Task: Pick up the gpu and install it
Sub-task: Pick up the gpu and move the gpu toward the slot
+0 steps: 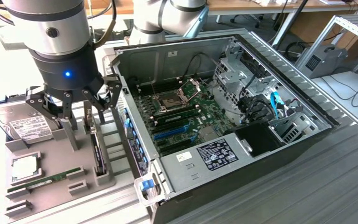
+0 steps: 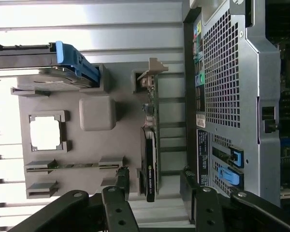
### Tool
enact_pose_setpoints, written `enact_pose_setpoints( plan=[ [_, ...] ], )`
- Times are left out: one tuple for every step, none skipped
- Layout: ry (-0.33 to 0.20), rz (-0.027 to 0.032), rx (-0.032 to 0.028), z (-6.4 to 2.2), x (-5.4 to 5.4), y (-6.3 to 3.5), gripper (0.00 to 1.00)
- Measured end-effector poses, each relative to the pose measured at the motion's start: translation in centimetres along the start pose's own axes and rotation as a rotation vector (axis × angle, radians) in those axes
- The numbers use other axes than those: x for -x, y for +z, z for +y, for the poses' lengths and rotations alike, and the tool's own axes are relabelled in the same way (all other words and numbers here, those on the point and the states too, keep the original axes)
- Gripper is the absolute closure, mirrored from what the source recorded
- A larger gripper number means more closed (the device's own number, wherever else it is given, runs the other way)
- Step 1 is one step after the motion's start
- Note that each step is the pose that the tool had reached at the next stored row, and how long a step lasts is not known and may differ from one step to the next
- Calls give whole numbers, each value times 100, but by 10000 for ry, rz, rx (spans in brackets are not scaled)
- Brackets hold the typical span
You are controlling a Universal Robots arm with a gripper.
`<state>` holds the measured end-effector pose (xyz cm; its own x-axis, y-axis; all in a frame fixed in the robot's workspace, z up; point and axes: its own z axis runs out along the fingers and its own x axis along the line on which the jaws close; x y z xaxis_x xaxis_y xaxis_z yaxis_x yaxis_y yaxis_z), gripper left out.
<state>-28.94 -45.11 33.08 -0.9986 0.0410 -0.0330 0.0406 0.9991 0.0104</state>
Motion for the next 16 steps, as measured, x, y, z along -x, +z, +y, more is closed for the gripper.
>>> enact_pose_setpoints(
  plan=[
    [0, 0, 0, 1, 0, 1, 45],
    [0, 0, 0, 2, 2, 2, 45],
    [1, 0, -1, 3, 3, 3, 45],
    [2, 0, -2, 4, 5, 4, 45],
    [1, -1, -1, 4, 6, 5, 45],
    [1, 0, -2, 5, 11, 8, 45],
    [0, 0, -1, 6, 15, 12, 45],
    [0, 0, -2, 6, 16, 13, 45],
    [0, 0, -2, 6, 17, 14, 45],
    [0, -1, -1, 6, 20, 18, 45],
    [0, -1, -1, 6, 21, 20, 45],
    [0, 0, -1, 6, 23, 22, 45],
    [1, 0, -1, 7, 24, 24, 45],
    [0, -1, -1, 7, 26, 26, 45],
    [0, 0, -1, 7, 28, 28, 45],
    [0, 0, -2, 7, 30, 29, 45]
  ],
)
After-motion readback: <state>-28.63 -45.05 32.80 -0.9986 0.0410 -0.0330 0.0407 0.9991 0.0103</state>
